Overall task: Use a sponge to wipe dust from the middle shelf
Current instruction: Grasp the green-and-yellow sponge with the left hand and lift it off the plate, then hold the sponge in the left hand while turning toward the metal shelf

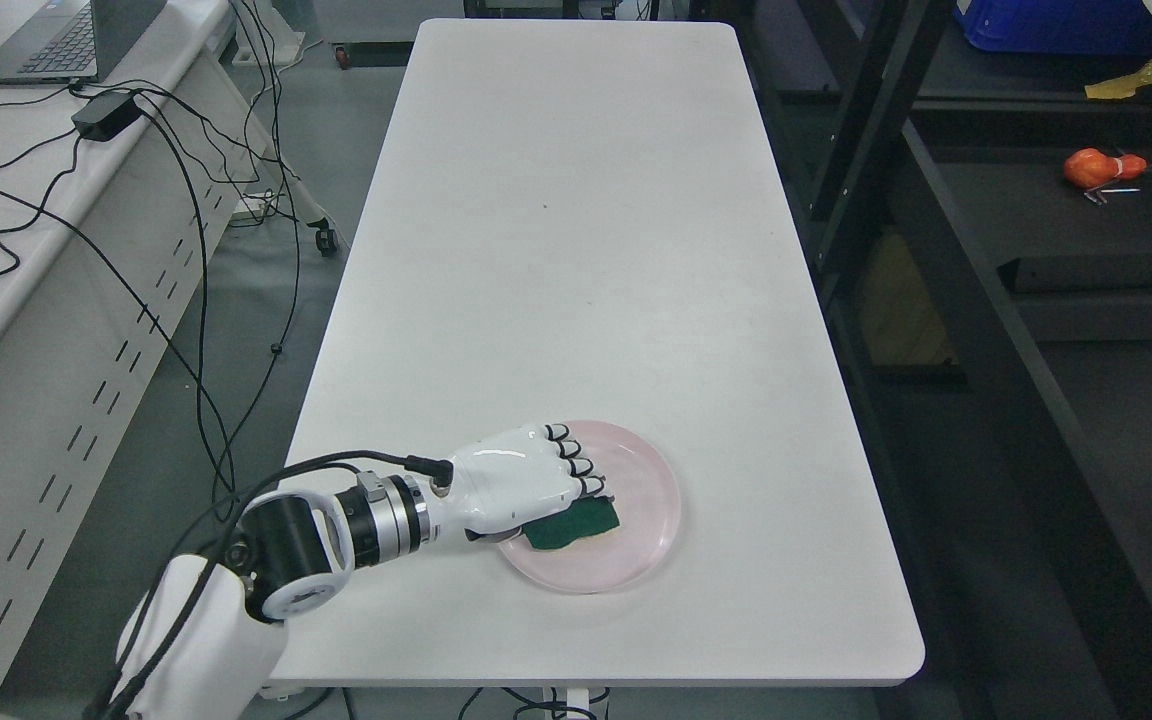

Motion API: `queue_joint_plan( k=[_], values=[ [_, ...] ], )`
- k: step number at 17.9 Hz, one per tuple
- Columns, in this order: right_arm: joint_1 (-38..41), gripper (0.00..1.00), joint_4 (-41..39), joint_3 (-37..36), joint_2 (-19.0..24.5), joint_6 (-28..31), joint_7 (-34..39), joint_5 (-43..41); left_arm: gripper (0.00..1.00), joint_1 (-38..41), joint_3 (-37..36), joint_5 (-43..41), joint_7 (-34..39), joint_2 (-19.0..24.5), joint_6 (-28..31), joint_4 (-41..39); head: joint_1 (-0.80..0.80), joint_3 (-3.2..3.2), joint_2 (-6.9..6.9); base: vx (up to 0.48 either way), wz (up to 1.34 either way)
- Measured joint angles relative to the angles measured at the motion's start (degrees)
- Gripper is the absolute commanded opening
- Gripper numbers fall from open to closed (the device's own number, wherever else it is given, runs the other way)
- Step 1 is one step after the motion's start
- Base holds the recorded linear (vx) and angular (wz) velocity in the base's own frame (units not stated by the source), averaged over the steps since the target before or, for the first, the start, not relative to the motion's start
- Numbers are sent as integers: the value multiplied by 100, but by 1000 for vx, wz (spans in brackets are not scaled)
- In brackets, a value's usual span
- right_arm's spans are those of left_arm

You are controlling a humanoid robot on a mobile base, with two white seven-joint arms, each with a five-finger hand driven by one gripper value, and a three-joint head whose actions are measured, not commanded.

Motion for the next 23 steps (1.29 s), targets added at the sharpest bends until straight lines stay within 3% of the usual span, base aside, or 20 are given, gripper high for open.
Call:
queue_joint_plan(
  k=[4,11,16,19,23],
  values=[
    [0,100,0,0,0,0,0,0,0,235,420,770,17,-269,22,82,0,0,0,0,0],
    [0,100,0,0,0,0,0,0,0,692,1111,2927,75,-676,-35,314,0,0,0,0,0],
    [1,100,0,0,0,0,2,0,0,1141,1557,5144,211,-1018,-41,412,0,0,0,0,0],
    [2,100,0,0,0,0,2,0,0,1368,1703,6249,834,-1129,-32,425,0,0,0,0,0],
    [-1,100,0,0,0,0,2,0,0,1579,1824,7020,1792,-1242,15,432,0,0,0,0,0]
  ],
)
